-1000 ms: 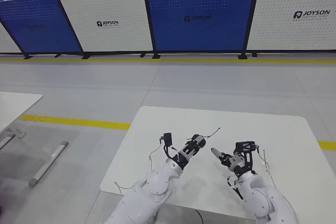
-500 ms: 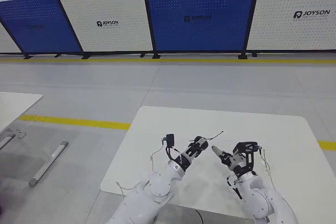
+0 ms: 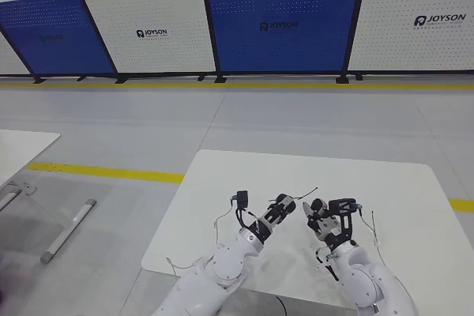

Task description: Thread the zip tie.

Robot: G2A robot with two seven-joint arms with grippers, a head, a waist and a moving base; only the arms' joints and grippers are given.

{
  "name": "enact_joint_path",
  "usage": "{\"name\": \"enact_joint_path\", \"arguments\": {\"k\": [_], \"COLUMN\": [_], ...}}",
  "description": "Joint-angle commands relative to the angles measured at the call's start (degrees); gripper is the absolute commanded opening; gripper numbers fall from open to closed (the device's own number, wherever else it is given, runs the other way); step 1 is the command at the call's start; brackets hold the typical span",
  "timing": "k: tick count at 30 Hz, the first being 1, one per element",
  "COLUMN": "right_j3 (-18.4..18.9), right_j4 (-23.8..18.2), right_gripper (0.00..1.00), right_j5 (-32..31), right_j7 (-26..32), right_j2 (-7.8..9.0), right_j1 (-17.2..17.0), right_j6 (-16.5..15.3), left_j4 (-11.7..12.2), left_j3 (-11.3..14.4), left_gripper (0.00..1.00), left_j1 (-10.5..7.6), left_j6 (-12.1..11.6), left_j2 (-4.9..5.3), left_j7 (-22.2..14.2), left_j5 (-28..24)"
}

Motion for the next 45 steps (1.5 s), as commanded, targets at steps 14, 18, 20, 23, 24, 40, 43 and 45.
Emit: {"name": "enact_joint_path", "arguments": {"k": [14,18,20,23,24,40,43,45], "right_j3": [-0.78,-0.78,-0.80,-0.89,-0.95,-1.17,-1.14,-1.08], "right_j4": [-0.55,-0.56,-0.57,-0.56,-0.57,-0.62,-0.68,-0.71], "right_gripper": [0.27,0.27,0.27,0.28,0.28,0.00,0.00,0.00], "right_j5": [-0.50,0.50,0.60,0.69,0.68,0.31,0.34,0.26], "right_j7": [0.59,1.21,1.26,1.18,1.09,0.69,0.79,0.94], "right_j2": [0.05,0.07,0.08,0.08,0.08,0.13,0.16,0.20], "right_j1": [-0.20,-0.21,-0.22,-0.22,-0.23,-0.25,-0.34,-0.36], "right_j6": [-0.66,-1.41,-1.46,-1.49,-1.48,-1.03,-1.09,-1.21], "left_j4": [0.29,0.50,0.58,0.63,0.62,0.77,0.82,0.79], "left_j3": [0.20,0.43,0.54,0.66,0.69,1.22,1.31,1.42], "left_gripper": [0.00,0.00,0.00,0.00,0.00,0.00,0.00,0.00], "left_j1": [-0.05,-0.01,0.02,0.06,0.09,0.40,0.35,0.29], "left_j6": [0.36,0.65,0.72,0.77,0.78,0.94,0.92,0.88], "left_j2": [-0.14,-0.19,-0.21,-0.24,-0.25,-0.35,-0.39,-0.43], "left_j7": [-0.14,-0.51,-0.65,-0.74,-0.74,-0.33,-0.41,-0.47], "left_j5": [1.65,1.84,1.97,2.21,2.32,4.56,4.50,4.58]}}
